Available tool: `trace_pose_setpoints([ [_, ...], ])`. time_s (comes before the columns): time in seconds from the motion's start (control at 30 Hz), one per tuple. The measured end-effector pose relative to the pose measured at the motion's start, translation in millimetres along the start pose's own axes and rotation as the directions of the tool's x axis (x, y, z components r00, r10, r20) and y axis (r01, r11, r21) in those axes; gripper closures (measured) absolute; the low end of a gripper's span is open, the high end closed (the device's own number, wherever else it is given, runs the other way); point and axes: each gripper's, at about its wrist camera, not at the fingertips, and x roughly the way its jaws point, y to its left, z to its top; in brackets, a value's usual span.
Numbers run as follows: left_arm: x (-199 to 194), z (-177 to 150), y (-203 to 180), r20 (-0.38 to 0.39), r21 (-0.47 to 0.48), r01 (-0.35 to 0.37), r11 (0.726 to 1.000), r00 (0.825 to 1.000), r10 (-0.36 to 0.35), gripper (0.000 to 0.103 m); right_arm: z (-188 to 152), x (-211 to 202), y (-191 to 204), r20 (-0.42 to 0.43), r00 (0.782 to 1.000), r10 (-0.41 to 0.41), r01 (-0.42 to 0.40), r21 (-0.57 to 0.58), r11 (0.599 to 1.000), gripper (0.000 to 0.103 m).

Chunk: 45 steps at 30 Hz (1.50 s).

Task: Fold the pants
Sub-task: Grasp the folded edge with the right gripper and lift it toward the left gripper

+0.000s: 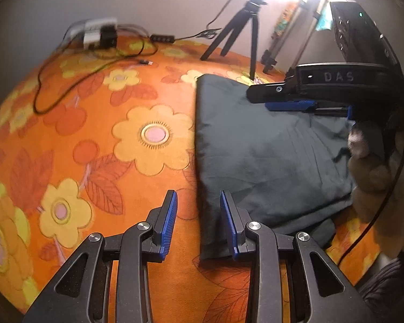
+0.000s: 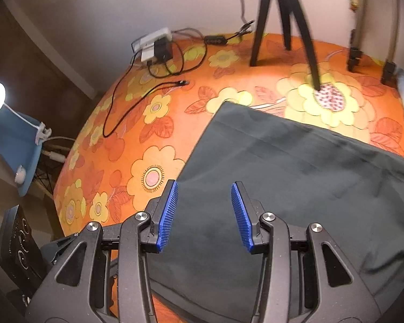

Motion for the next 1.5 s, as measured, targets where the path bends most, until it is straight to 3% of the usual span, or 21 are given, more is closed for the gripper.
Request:
trace_pose_setpoints([
  [0.43,11.2,-3.0,5.3,-0.041,-0.120,0.099,0.988,0.994,-0.105,0.072,6.6,50.9,39.3,-0.154,0.987,-0.055,0.050,-0.034,0.998,0.060],
  [0.63,12.0,-3.5,8.0,-0.039,-0.144,0.097,0.985,0.994,-0.103,0.072,10.0,70.8,57.4,-0.219,0.964,-0.148,0.131,-0.089,0.987,0.060],
  [0.87,9.7,-0.4,10.1,-0.027,-0.143,0.090,0.986,0.995,-0.095,0.072,11.0,91.8,61.2,-0.274,0.920,-0.281,0.248,-0.149,0.957,0.060],
  [0.97,9.9,1.7,8.5,-0.021,-0.134,0.086,0.987,0.996,-0.089,0.072,9.9,93.6,62.2,-0.268,0.914,-0.305,0.267,-0.170,0.949,0.073],
  [1.03,12.0,3.4,6.7,-0.019,-0.129,0.080,0.988,0.996,-0.083,0.072,10.9,91.9,61.0,-0.267,0.918,-0.292,0.256,-0.161,0.953,0.087],
  [1.17,14.2,2.6,3.8,-0.021,-0.122,0.072,0.990,0.997,-0.075,0.072,12.6,84.7,54.6,-0.260,0.934,-0.244,0.218,-0.126,0.968,0.098],
  [1.5,30.2,5.1,1.5,-0.029,-0.141,0.110,0.984,0.993,-0.116,0.072,15.4,49.7,31.9,-0.193,0.976,-0.101,0.099,-0.018,0.995,0.100],
])
